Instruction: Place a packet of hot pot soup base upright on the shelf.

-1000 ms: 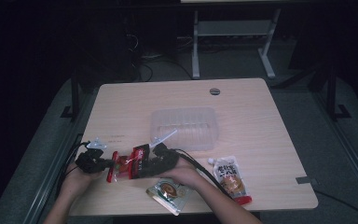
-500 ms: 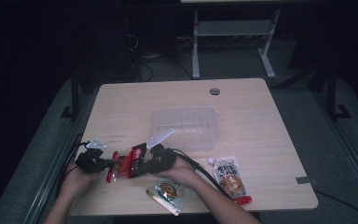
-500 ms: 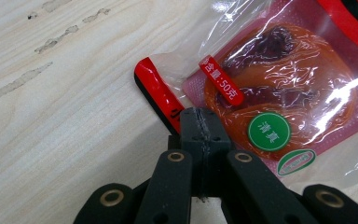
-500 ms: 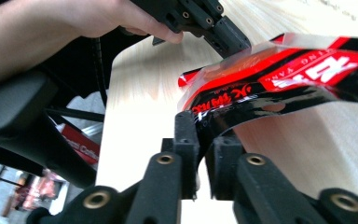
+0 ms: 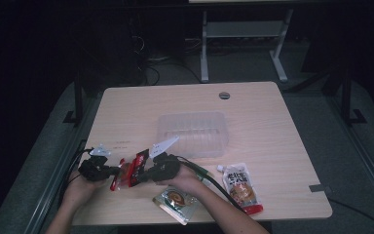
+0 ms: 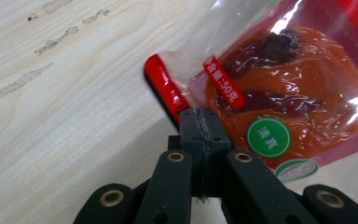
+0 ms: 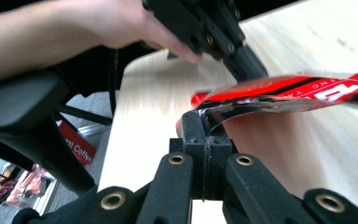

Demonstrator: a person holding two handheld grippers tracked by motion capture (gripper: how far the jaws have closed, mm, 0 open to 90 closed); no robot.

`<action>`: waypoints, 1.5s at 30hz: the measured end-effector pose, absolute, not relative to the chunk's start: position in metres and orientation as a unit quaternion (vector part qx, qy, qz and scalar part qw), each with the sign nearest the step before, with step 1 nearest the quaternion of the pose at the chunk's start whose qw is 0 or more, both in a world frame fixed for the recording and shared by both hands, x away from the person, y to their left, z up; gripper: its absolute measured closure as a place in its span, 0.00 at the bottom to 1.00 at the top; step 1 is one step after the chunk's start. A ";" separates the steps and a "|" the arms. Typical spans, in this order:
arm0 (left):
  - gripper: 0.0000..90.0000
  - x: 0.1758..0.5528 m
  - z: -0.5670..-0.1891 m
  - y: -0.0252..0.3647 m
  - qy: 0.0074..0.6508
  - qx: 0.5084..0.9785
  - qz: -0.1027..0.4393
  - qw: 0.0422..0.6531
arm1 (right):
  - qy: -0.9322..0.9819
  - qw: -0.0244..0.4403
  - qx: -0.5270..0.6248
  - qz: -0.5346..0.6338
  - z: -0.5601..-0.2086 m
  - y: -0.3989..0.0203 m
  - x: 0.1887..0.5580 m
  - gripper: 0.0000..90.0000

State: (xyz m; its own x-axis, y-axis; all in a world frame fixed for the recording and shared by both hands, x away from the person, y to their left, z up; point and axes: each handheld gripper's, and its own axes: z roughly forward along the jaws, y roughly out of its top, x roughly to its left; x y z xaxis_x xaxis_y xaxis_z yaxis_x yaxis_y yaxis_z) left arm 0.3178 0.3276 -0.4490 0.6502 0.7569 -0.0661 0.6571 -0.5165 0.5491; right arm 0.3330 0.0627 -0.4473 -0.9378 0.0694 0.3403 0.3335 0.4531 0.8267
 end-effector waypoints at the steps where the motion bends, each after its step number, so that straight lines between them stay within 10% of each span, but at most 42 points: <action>1: 1.00 0.317 -0.449 0.327 0.413 0.863 0.092 0.277 | -0.839 0.125 -0.116 -0.516 -0.444 0.062 0.333 1.00; 45: 0.99 0.309 -0.434 0.304 0.374 0.870 0.086 0.310 | -0.831 0.085 -0.081 -0.544 -0.358 -0.059 0.308 1.00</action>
State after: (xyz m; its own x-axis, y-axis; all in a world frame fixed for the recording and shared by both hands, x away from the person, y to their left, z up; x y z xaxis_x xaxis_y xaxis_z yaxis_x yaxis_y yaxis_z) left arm 0.3085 0.3037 -0.4342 0.7060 0.7034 -0.0826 0.5973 -0.5287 0.6031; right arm 0.3078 -0.0585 -0.3575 -0.9725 0.0412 0.2293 0.2267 0.3949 0.8903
